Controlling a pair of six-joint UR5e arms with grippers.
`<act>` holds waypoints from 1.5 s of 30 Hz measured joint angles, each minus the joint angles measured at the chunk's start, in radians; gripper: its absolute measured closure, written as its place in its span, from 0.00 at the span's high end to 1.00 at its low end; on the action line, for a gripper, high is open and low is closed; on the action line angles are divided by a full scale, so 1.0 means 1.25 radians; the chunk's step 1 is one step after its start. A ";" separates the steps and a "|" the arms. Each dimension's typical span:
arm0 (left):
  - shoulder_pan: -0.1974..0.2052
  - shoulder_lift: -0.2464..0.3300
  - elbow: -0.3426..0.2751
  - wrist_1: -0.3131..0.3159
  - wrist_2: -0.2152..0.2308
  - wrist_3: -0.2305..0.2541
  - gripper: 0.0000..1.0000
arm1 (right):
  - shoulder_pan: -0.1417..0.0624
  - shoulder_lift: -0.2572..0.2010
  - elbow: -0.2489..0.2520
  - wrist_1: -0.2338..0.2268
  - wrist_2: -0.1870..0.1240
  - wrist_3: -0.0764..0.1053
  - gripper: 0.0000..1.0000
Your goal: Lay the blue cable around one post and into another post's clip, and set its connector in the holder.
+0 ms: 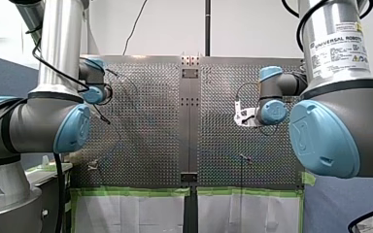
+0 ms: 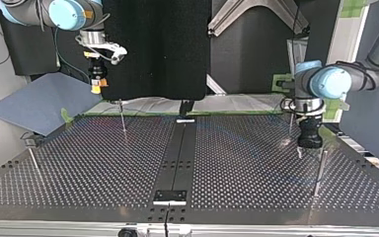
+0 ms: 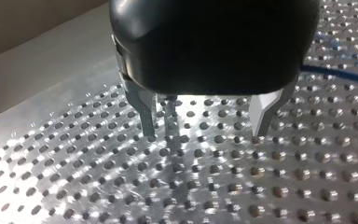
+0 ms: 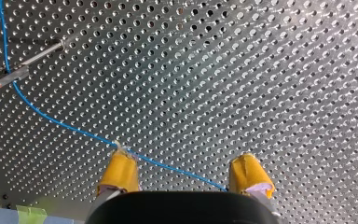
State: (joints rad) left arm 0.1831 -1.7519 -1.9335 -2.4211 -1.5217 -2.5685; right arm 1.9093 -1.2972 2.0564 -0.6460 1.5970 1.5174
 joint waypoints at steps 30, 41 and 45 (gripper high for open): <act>-0.017 0.019 -0.029 -0.017 -0.010 -0.212 0.99 | 0.000 0.000 0.000 0.000 0.000 0.000 0.98; -0.012 0.034 -0.040 -0.019 -0.009 -0.288 0.99 | 0.000 0.000 0.000 0.001 0.000 0.001 0.98; -0.006 0.053 -0.059 -0.023 0.000 -0.319 0.99 | 0.000 0.000 0.000 0.001 0.000 0.002 0.98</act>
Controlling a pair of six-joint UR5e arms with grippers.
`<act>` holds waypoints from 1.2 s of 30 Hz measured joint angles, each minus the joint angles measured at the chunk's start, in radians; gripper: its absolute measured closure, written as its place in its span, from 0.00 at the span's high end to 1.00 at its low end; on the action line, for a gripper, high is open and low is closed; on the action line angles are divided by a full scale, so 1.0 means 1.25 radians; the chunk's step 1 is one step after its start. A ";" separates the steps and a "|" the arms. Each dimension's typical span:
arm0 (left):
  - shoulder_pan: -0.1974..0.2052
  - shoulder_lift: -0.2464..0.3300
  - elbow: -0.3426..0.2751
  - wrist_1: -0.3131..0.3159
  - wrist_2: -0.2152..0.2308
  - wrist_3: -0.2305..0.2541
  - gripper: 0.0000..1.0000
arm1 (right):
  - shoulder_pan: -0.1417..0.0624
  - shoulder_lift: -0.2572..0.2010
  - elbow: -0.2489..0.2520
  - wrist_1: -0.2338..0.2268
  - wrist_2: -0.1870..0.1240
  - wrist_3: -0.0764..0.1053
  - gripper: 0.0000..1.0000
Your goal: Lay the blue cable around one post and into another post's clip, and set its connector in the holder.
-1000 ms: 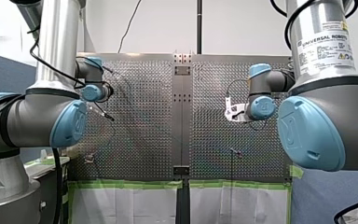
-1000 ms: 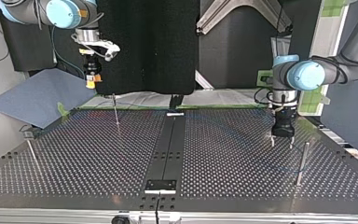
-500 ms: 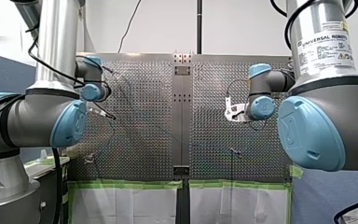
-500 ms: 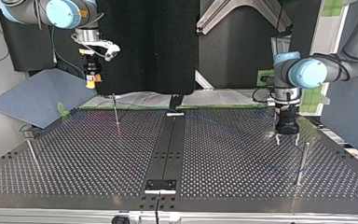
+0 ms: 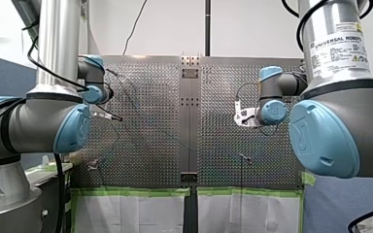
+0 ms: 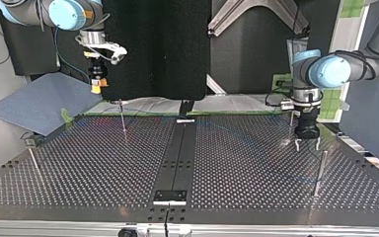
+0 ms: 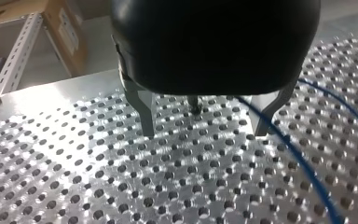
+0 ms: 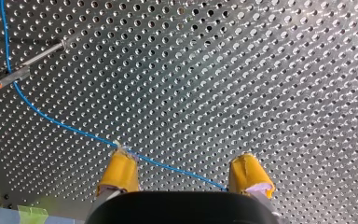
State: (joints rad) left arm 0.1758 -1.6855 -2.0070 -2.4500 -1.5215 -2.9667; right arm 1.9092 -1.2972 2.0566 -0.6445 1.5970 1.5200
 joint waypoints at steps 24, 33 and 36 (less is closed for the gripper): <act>0.042 0.162 -0.136 -0.022 0.072 0.018 0.99 | 0.000 0.000 0.000 0.001 -0.001 0.004 0.98; 0.063 0.221 -0.087 -0.081 0.014 0.077 0.99 | 0.000 0.000 0.000 -0.001 -0.001 0.005 0.98; 0.068 0.240 -0.067 -0.101 -0.005 0.096 0.99 | -0.001 0.000 0.000 -0.001 -0.001 0.005 0.98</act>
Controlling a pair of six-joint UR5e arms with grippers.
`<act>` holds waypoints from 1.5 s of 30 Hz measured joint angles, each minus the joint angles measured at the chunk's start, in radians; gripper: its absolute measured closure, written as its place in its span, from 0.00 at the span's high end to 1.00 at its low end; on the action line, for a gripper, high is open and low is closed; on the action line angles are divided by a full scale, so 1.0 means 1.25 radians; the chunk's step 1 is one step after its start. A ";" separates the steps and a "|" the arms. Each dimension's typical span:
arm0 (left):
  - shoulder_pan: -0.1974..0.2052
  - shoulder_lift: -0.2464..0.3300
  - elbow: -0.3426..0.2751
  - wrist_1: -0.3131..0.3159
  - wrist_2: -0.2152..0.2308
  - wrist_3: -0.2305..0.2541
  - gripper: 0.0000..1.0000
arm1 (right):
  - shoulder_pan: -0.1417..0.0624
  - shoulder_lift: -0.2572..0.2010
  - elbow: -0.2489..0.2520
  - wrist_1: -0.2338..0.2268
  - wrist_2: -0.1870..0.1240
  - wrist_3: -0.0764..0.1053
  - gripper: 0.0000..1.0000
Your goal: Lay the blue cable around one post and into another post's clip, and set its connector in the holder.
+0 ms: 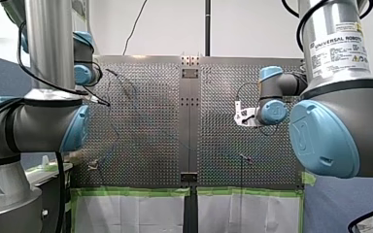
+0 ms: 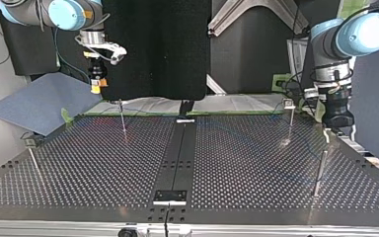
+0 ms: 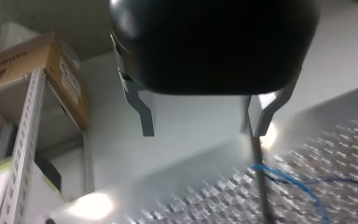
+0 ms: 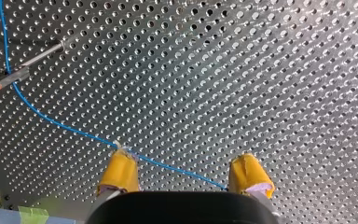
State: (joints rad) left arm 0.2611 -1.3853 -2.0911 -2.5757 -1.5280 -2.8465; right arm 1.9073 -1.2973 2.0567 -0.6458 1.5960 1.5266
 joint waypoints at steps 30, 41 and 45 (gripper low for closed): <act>-0.091 0.118 0.202 -0.202 -0.202 0.202 0.99 | -0.013 0.000 0.000 -0.004 -0.024 0.002 0.98; -0.161 0.049 0.273 -0.273 -0.273 0.273 0.99 | -0.013 0.000 0.003 -0.003 -0.025 0.002 0.98; -0.189 0.021 0.301 -0.301 -0.301 0.301 0.99 | -0.013 0.000 0.003 -0.004 -0.025 0.002 0.98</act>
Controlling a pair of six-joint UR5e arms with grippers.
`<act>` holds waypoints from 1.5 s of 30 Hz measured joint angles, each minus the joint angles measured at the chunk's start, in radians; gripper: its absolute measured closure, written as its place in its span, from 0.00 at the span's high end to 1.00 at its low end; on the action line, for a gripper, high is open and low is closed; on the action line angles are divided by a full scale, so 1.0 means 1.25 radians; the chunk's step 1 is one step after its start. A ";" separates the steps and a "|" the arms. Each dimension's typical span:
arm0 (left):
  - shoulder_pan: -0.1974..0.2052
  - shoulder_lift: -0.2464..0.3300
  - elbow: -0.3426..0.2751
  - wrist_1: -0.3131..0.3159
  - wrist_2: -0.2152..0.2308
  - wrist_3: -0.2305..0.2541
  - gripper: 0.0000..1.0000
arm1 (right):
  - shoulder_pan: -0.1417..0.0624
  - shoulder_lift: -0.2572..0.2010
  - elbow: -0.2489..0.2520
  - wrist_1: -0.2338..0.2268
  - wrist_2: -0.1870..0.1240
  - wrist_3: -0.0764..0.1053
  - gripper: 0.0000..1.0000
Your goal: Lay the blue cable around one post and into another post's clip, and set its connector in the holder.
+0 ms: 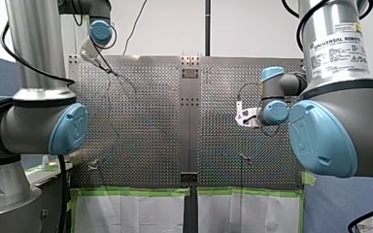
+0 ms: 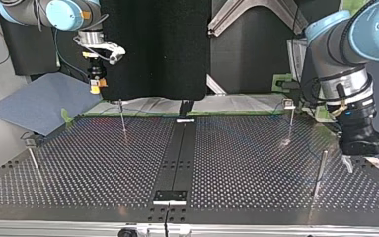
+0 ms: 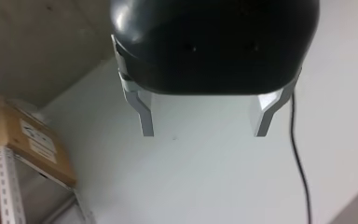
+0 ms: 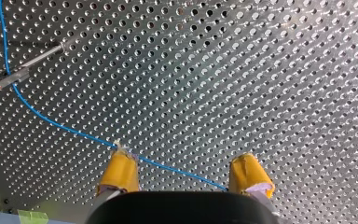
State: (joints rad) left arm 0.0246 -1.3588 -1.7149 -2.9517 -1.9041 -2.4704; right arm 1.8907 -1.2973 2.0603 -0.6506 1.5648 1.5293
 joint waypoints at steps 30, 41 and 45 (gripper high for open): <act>-0.122 -0.061 0.072 -0.201 -0.201 0.201 0.99 | 0.000 -0.004 0.000 0.004 0.000 -0.001 0.98; -0.057 -0.067 0.112 -0.274 -0.211 0.274 0.99 | 0.000 -0.005 0.000 0.002 0.000 -0.002 0.98; -0.027 -0.067 0.114 -0.305 -0.182 0.305 0.99 | 0.000 -0.005 0.000 0.000 0.001 -0.003 0.98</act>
State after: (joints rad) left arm -0.0087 -1.4424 -1.5729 -3.3325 -2.1318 -2.0897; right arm 1.8907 -1.3040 2.0602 -0.6506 1.5656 1.5258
